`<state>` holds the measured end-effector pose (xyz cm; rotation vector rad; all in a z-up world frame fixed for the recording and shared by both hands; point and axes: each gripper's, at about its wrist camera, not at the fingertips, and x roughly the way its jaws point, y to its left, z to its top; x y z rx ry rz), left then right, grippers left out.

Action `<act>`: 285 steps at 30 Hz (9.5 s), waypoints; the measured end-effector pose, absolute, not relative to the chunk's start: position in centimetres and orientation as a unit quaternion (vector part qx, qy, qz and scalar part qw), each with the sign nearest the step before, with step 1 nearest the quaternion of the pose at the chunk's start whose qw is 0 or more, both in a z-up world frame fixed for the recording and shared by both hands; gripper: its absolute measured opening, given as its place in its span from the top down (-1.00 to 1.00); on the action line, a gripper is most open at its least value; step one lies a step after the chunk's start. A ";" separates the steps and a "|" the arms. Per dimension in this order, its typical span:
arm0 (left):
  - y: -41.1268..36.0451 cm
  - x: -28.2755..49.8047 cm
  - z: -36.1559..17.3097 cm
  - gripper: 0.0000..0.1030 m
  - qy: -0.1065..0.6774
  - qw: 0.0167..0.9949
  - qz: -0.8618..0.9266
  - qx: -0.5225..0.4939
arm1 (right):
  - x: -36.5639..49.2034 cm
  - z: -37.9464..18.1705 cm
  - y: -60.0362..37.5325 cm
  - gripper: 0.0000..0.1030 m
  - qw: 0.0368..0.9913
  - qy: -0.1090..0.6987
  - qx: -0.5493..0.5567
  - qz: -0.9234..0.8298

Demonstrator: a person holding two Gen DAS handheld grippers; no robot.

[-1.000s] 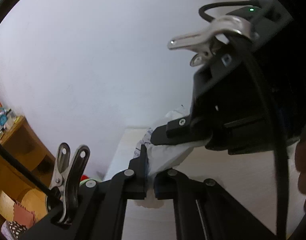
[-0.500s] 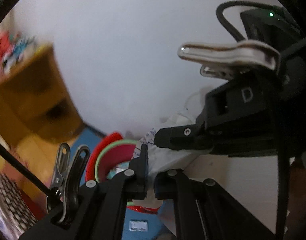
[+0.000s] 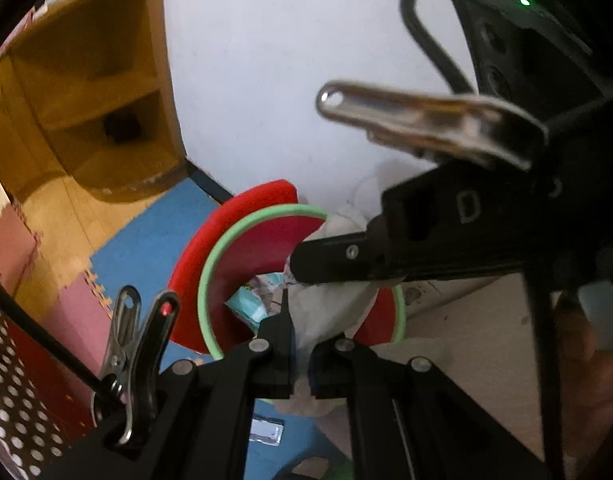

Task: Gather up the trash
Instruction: 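Carry the white plastic bag with the right tool over the red bucket, then open the right tool to drop the bag into the bucket, then move both open tools back to the table, then grasp the white shuttlecock with the left tool while the right tool grasps the pink cloth, then carry the shuttlecock and pink cloth with both tools toward the red bucket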

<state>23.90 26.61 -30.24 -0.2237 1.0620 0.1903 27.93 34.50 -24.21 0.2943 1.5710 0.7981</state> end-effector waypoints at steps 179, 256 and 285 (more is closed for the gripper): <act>-25.3 18.8 -9.5 -0.29 0.465 0.859 -0.159 0.143 | 8.2 3.6 -19.9 -0.55 0.865 0.439 0.240 -0.033; -16.9 22.2 -5.6 0.48 0.471 0.860 -0.159 0.115 | 0.4 6.3 -29.2 0.95 0.899 0.402 0.166 -0.058; 11.2 15.9 0.2 0.48 0.442 0.895 0.064 -0.011 | 3.2 14.9 -14.6 0.95 0.919 0.357 0.086 0.142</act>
